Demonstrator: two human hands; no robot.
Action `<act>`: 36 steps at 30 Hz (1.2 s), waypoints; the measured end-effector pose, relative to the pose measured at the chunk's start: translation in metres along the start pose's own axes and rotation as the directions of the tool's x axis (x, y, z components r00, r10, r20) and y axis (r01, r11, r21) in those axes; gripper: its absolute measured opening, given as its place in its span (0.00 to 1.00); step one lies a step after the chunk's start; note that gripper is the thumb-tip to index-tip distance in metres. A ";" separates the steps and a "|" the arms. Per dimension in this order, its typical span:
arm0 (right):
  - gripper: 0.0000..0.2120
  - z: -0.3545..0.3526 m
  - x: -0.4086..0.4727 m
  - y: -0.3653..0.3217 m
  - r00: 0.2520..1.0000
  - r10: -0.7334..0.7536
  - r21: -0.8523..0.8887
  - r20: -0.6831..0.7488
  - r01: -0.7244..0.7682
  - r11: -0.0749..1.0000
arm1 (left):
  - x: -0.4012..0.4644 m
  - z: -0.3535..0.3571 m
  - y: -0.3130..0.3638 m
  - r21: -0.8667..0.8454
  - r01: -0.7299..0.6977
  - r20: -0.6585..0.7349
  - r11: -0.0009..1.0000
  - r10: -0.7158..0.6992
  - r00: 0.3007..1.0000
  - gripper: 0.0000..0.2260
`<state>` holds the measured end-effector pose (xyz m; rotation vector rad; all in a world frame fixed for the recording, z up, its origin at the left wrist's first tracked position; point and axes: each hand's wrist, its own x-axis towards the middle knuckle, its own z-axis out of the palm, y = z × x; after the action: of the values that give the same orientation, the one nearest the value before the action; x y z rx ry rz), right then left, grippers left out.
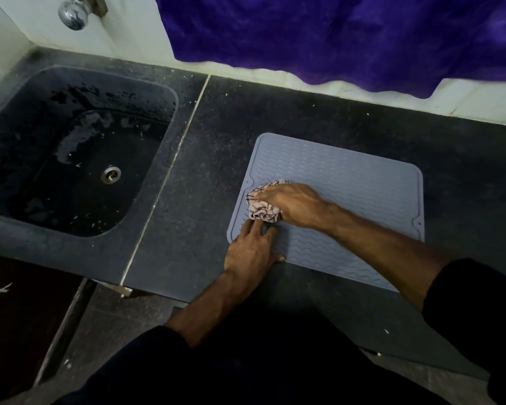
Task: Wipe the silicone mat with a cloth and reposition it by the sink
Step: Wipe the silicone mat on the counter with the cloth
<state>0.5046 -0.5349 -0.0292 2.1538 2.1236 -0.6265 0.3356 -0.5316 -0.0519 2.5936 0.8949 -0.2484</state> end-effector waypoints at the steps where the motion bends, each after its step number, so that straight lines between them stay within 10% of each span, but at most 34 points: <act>1: 0.28 -0.001 -0.002 0.003 1.000 0.019 0.001 0.021 -0.019 1.000 | 0.000 0.000 0.000 0.000 0.002 -0.003 1.000 -0.002 1.000 0.31; 36: 0.26 0.002 -0.058 0.044 0.995 -0.026 -0.076 -0.093 0.018 0.997 | 0.006 -0.007 0.000 0.047 -0.022 0.056 0.999 0.020 0.998 0.29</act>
<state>0.5488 -0.5930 -0.0231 2.1645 2.1824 -0.4477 0.3403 -0.5252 -0.0476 2.6243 0.8518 -0.3379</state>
